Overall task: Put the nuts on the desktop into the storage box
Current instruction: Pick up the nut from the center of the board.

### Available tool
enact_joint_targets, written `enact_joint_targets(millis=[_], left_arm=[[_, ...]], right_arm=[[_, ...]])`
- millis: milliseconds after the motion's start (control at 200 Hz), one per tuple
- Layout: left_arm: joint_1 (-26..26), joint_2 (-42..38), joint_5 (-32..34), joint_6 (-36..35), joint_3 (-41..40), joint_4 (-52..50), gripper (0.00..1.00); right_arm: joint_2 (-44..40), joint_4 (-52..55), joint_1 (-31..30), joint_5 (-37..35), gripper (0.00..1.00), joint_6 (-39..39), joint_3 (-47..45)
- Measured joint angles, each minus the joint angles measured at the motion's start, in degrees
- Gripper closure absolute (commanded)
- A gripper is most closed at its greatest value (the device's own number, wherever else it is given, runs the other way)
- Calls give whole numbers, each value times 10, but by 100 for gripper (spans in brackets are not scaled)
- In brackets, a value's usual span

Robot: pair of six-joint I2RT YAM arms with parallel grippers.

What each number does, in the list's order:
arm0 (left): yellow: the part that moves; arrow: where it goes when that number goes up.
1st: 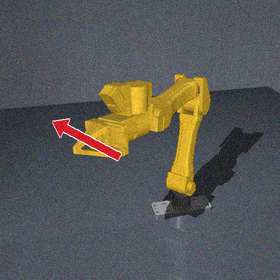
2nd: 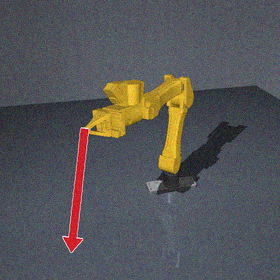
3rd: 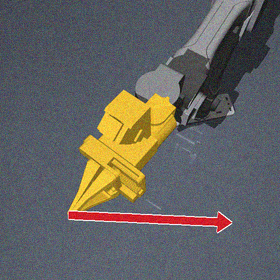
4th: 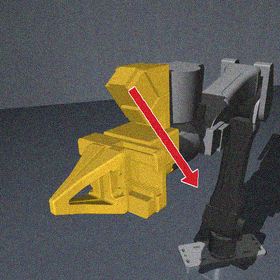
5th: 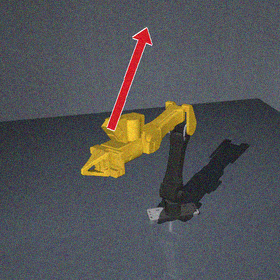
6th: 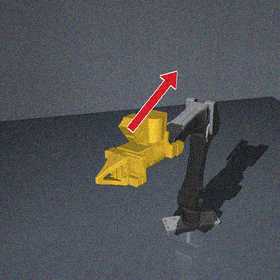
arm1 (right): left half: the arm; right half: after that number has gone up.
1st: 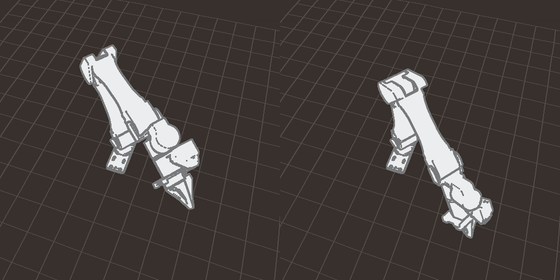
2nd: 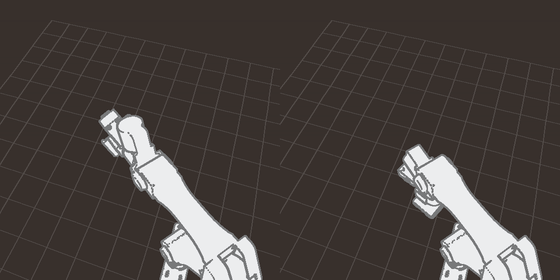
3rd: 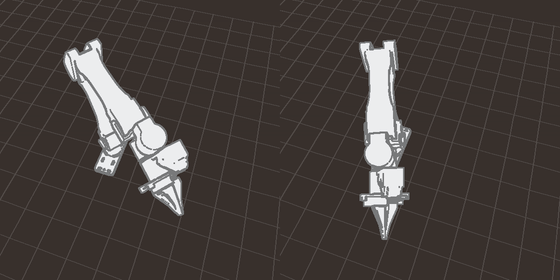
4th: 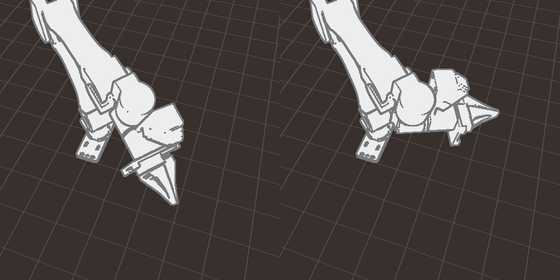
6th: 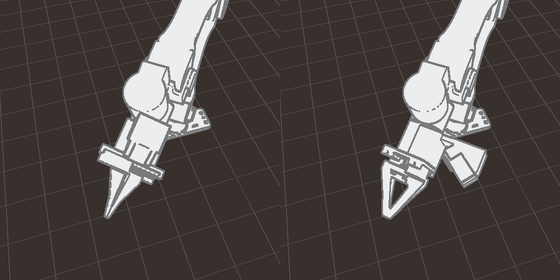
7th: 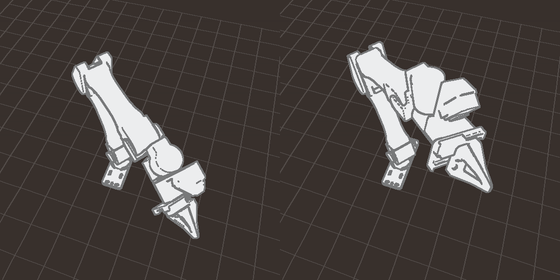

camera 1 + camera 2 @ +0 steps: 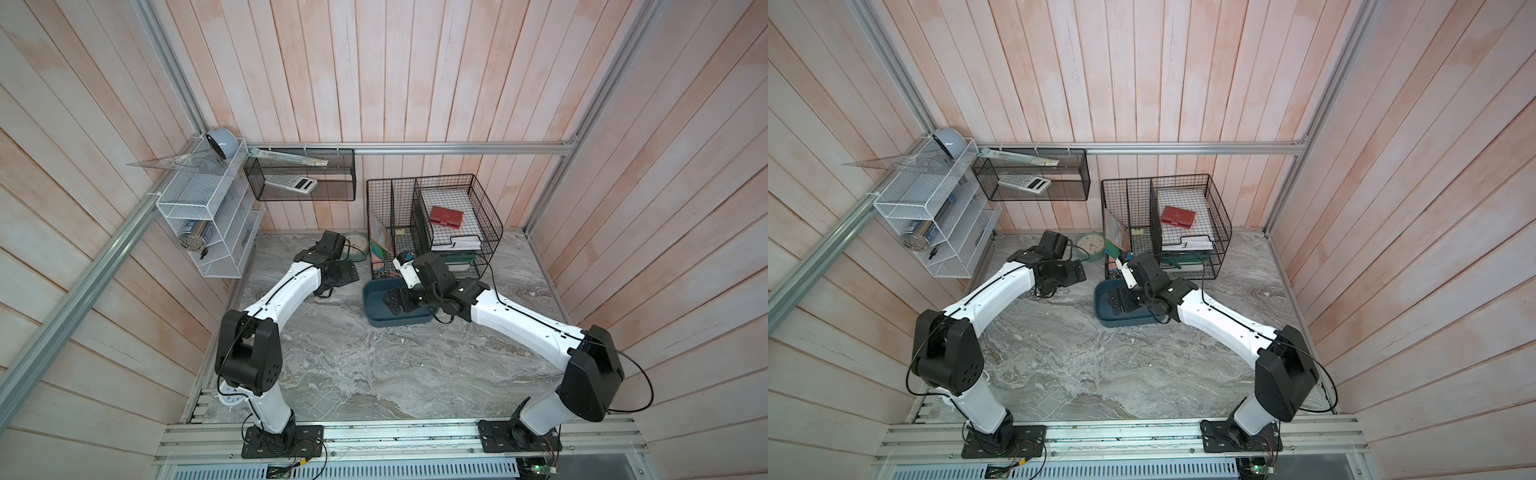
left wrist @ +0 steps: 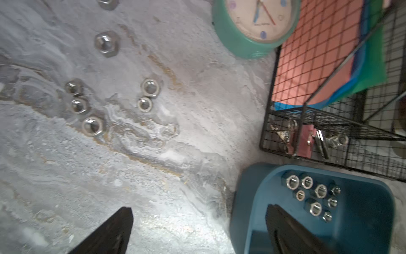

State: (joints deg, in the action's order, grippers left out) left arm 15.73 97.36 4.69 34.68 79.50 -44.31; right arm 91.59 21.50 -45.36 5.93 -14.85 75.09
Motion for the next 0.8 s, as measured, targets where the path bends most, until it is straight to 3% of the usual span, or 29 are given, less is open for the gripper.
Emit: enact_joint_targets(millis=[370, 585, 670, 740, 800], left_arm=[[-113, -16, 0, -15, -64, 8, 0], [-146, 35, -6, -27, -59, 28, 14], [-155, 64, -9, -35, -54, 32, 28], [-160, 83, -12, -37, -48, 32, 30], [-163, 97, -12, -39, -40, 34, 38]], right_arm=[[32, 0, -4, 17, 2, 18, 46], [32, 5, -4, 17, 2, 25, 50], [32, 7, -4, 16, 2, 27, 52], [32, 9, -4, 15, 2, 29, 52], [32, 12, -4, 14, 2, 30, 52]])
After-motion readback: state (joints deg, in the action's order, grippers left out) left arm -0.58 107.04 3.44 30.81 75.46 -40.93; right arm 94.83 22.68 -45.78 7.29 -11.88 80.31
